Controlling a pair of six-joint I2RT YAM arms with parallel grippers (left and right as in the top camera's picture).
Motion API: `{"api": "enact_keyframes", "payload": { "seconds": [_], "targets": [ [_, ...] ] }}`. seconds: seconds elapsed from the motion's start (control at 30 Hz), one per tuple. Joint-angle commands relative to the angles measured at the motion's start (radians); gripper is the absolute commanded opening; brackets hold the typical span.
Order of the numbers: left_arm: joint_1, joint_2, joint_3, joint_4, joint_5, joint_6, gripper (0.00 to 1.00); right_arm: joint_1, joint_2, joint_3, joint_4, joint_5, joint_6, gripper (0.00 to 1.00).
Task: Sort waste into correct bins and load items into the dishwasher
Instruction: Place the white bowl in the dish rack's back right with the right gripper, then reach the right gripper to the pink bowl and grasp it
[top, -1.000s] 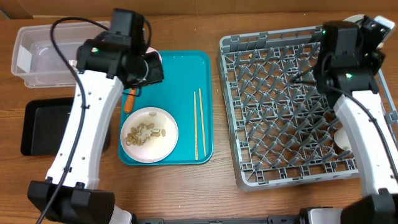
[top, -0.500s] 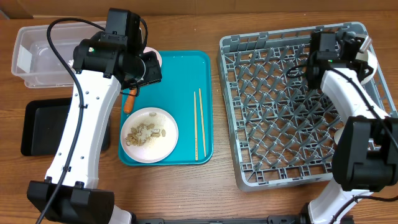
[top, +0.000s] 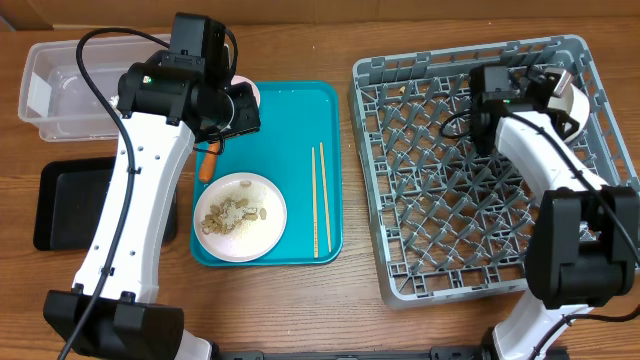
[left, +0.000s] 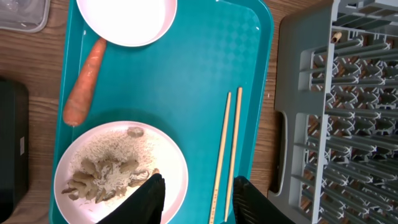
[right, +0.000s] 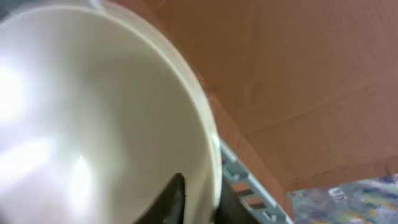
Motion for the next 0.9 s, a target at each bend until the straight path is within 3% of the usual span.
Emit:
{"api": "enact_keyframes", "payload": {
  "seconds": [0.0,0.23,0.43,0.53,0.77,0.87],
  "targets": [
    [0.004,-0.011,0.01,0.003,0.007,0.015,0.38,0.05,0.025,-0.022,0.005,-0.215,0.006,0.25],
    [0.004,-0.011,0.01,0.003,0.007,0.014,0.38,0.061,0.024,-0.022,-0.058,-0.323,0.05,0.29],
    [0.004,-0.011,0.01,0.003,0.003,0.03,0.44,0.061,-0.039,-0.018,-0.133,-0.364,0.129,0.55],
    [0.004,-0.011,0.01,0.003,-0.006,0.03,0.49,0.061,-0.126,-0.018,-0.142,-0.502,0.117,0.57],
    [0.004,-0.011,0.005,-0.076,-0.084,0.03,0.5,0.061,-0.341,-0.018,-0.204,-1.07,-0.008,0.57],
    [0.004,-0.01,-0.014,-0.076,-0.104,0.03,0.53,0.061,-0.415,-0.018,-0.229,-1.283,-0.048,0.48]
  ]
}}
